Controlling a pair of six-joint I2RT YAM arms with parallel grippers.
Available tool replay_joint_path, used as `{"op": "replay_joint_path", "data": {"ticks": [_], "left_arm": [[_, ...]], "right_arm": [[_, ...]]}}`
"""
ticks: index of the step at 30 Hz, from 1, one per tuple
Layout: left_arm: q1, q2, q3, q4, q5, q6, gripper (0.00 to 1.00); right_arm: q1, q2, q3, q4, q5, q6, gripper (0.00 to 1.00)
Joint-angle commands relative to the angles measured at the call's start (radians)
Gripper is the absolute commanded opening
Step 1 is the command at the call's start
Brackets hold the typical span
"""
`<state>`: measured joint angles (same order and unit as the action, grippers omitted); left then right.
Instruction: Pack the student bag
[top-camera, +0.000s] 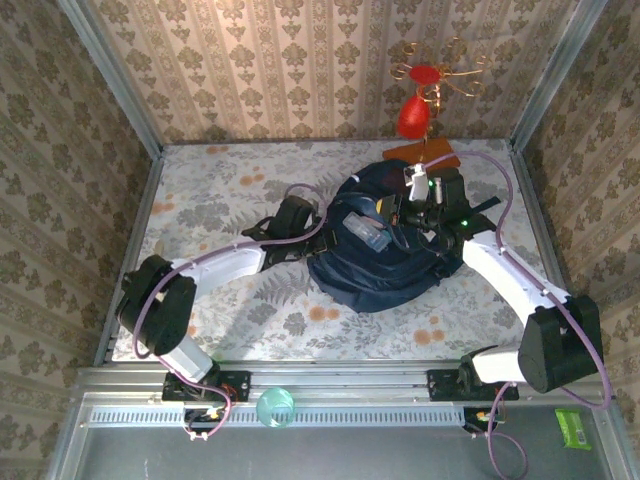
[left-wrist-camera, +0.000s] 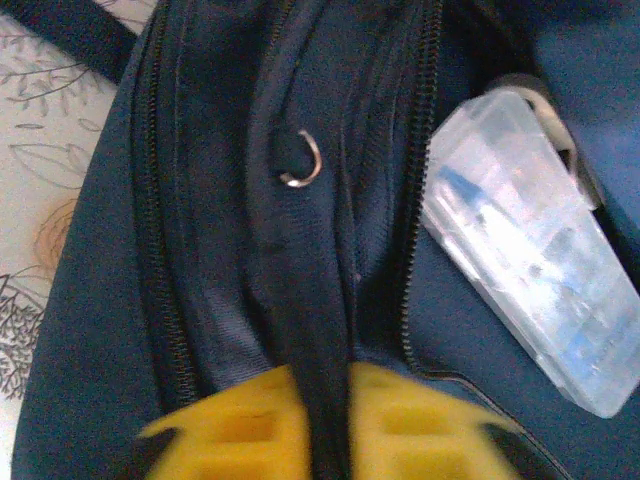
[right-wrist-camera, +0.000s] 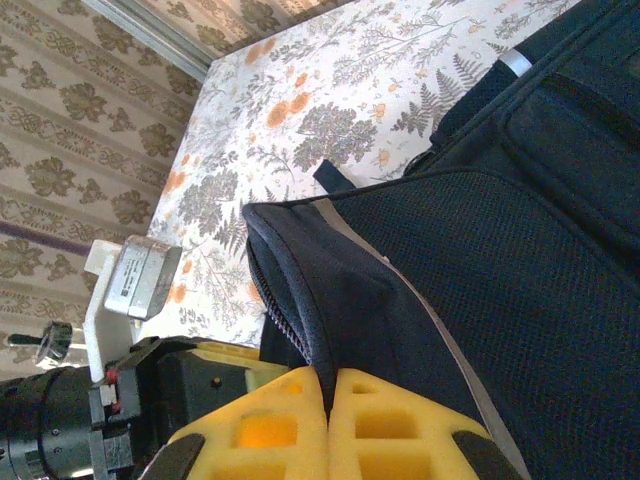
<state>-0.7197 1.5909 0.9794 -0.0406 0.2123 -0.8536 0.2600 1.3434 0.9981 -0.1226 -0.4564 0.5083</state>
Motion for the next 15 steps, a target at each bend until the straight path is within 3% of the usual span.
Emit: {"op": "replay_joint_path", "data": {"ticks": [1, 7, 15], "left_arm": [[-0.002, -0.109, -0.014, 0.059, 0.095, 0.01, 0.0], [-0.001, -0.312, -0.031, 0.105, 0.18, 0.005, 0.0], [-0.003, -0.533, -0.125, 0.196, 0.046, -0.024, 0.0]], "right_arm": [[0.013, -0.005, 0.11, -0.028, 0.001, -0.05, 0.0], [0.049, -0.01, 0.244, -0.191, 0.094, -0.183, 0.0], [0.133, 0.117, 0.386, -0.203, 0.112, -0.181, 0.0]]}}
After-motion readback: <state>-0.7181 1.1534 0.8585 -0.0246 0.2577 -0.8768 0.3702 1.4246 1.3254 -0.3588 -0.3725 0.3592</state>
